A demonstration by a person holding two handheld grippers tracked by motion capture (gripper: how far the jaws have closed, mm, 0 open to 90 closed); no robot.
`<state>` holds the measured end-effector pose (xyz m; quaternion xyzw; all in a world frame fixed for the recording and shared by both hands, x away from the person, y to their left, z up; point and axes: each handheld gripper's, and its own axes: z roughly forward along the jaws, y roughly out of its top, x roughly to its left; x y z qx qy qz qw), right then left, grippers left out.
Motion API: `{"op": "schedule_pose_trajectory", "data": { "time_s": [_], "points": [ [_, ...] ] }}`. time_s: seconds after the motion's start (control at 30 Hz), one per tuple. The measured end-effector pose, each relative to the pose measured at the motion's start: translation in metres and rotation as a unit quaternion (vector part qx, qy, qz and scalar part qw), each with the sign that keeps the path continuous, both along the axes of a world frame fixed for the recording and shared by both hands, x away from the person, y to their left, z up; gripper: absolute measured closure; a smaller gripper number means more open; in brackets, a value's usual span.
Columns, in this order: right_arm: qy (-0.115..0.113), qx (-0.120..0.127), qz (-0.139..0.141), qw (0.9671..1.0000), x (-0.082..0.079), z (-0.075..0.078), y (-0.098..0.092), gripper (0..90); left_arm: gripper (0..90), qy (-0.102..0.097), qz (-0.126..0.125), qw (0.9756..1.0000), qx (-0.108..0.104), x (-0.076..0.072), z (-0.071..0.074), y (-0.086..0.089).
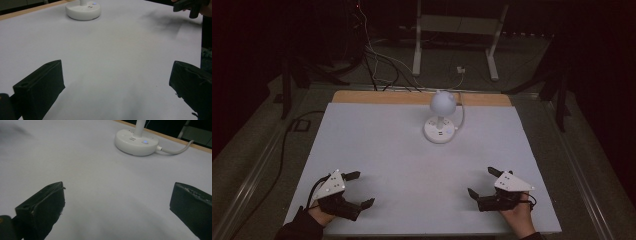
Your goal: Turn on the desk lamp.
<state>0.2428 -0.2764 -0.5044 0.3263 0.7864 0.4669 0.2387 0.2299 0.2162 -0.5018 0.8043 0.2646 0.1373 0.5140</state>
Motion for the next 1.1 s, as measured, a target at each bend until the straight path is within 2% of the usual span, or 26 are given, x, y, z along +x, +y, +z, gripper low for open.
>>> {"op": "schedule_pose_trajectory", "data": {
  "time_s": [0.2,0.43,0.7,0.83,1.1],
  "points": [
    [0.007,0.003,-0.003,1.0,-0.001,0.001,0.0,0.0,0.3,0.003,-0.002,1.0,0.001,0.0,-0.001,-0.001],
    [0.004,-0.011,-0.008,0.9999,-0.003,0.001,0.002,0.0,0.3,0.005,-0.005,1.0,-0.002,0.001,0.0,-0.001],
    [0.009,-0.022,-0.018,0.9996,-0.005,0.002,0.005,0.0,0.3,0.005,-0.01,0.9999,-0.008,0.0,0.0,-0.002],
    [0.018,-0.024,-0.022,0.9993,-0.005,0.003,0.008,0.0,0.3,0.005,-0.011,0.9999,-0.008,0.0,0.0,-0.002],
    [0.025,-0.015,-0.036,0.9989,-0.007,0.014,0.011,0.0,0.3,0.004,-0.016,0.9998,-0.011,0.0,0.0,-0.003]
  ]
}}
